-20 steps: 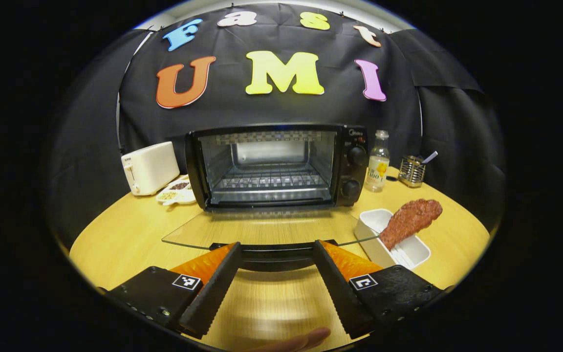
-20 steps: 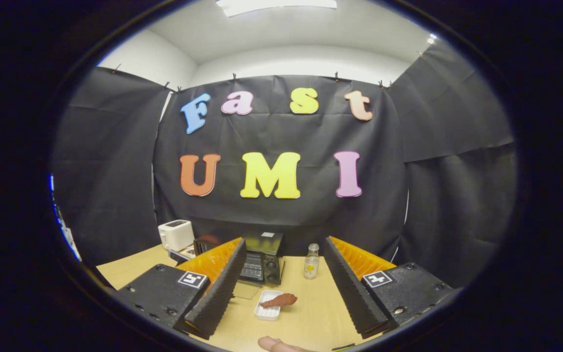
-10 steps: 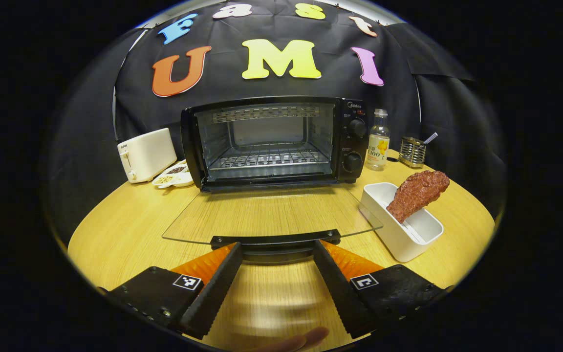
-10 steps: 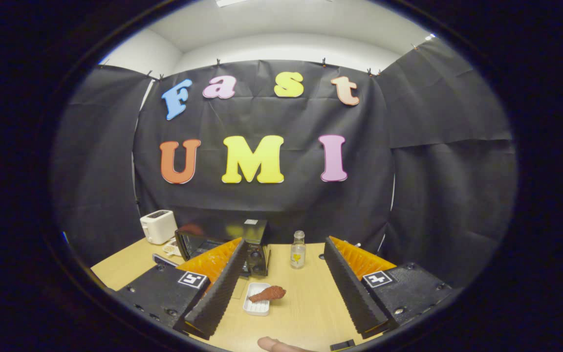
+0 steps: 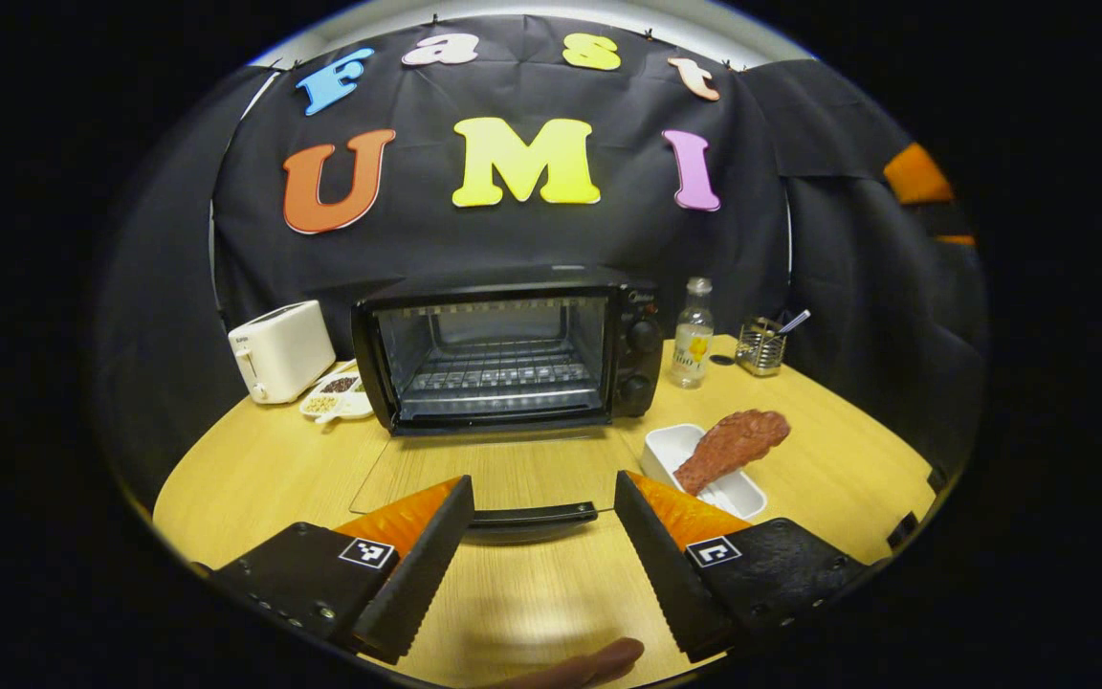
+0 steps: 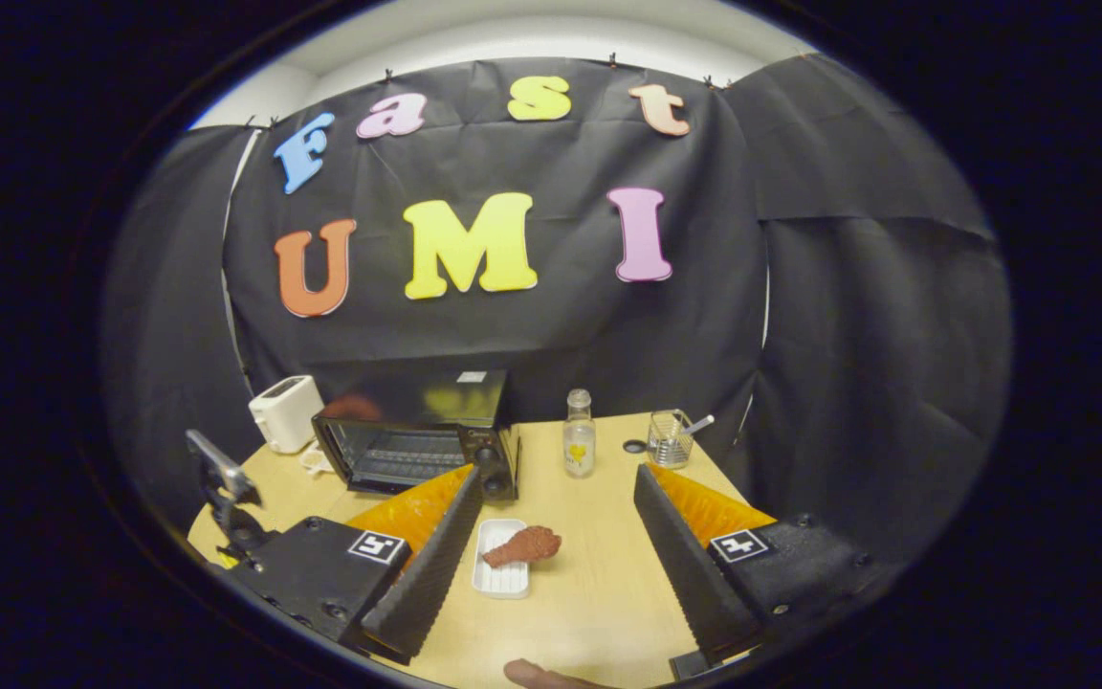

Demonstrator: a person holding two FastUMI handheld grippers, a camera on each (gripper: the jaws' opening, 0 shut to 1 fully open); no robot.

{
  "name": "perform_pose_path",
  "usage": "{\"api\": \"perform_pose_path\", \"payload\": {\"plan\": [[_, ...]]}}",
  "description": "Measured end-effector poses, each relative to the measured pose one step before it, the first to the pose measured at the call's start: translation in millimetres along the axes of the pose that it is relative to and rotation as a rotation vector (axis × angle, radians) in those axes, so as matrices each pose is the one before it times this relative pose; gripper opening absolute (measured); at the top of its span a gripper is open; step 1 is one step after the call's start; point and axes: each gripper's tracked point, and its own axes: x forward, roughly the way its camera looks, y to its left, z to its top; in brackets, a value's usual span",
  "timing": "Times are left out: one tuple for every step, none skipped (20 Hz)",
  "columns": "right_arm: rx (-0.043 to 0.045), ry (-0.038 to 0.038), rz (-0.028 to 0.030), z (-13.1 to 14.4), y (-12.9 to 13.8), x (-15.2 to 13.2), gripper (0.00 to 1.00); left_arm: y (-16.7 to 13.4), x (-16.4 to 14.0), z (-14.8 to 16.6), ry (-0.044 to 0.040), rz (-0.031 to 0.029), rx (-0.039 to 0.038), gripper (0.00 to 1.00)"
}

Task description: Open the electric oven with the left hand, put the food in, and close the electric oven.

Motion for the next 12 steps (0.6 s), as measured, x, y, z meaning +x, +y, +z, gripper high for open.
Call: {"api": "perform_pose_path", "payload": {"plan": [[0.01736, 0.00832, -0.01292, 0.25, -4.19, 5.27, 1.00, 6.16, -12.51, 15.25, -0.03664, 0.00529, 0.01290, 0.95], [0.00816, 0.01019, -0.00277, -1.07, -1.47, 5.15, 1.00, 6.06, -9.27, 11.12, -0.02681, 0.00708, 0.00678, 0.95], [0.00155, 0.01104, -0.00431, -3.25, -1.69, 4.63, 1.00, 5.87, -10.24, 10.86, -0.01794, 0.00778, -0.00173, 0.94], [-0.00024, 0.00735, -0.01141, -0.76, -4.63, 5.53, 0.96, 4.96, -10.73, 9.59, -0.01614, 0.00757, -0.00536, 0.94], [-0.00667, 0.01411, -0.00994, -2.41, -4.08, 7.38, 1.00, 4.69, -11.88, 15.04, -0.03185, 0.01133, 0.00211, 0.95], [-0.00759, 0.01684, -0.00517, -2.00, -2.42, 6.81, 1.00, 4.64, -11.82, 16.75, -0.02954, 0.00800, 0.00870, 0.95], [-0.00730, 0.01481, 0.00295, -3.72, -0.80, 6.82, 1.00, 2.93, -11.56, 17.61, -0.04143, 0.00401, 0.01014, 0.95], [-0.00120, 0.01133, 0.00879, -2.32, 0.42, 6.34, 1.00, 3.70, -10.63, 20.65, -0.05211, 0.00604, 0.00689, 0.95], [0.00057, 0.01429, 0.01208, -4.56, -0.39, 6.17, 1.00, 2.78, -9.90, 16.40, -0.04183, 0.00609, 0.00144, 0.94], [0.00418, 0.01640, 0.01153, -4.86, 0.14, 6.76, 0.96, 3.23, -9.95, 11.92, -0.02399, 0.00732, -0.00535, 0.94], [0.01176, 0.01552, 0.01731, -4.86, 1.29, 6.19, 1.00, 2.36, -9.07, 8.30, -0.01763, 0.00201, -0.01271, 0.94], [0.01652, -0.00424, 0.03441, 0.09, 4.79, 4.04, 1.00, 0.85, -7.47, 8.36, -0.02551, -0.00184, -0.01026, 0.94]]}}
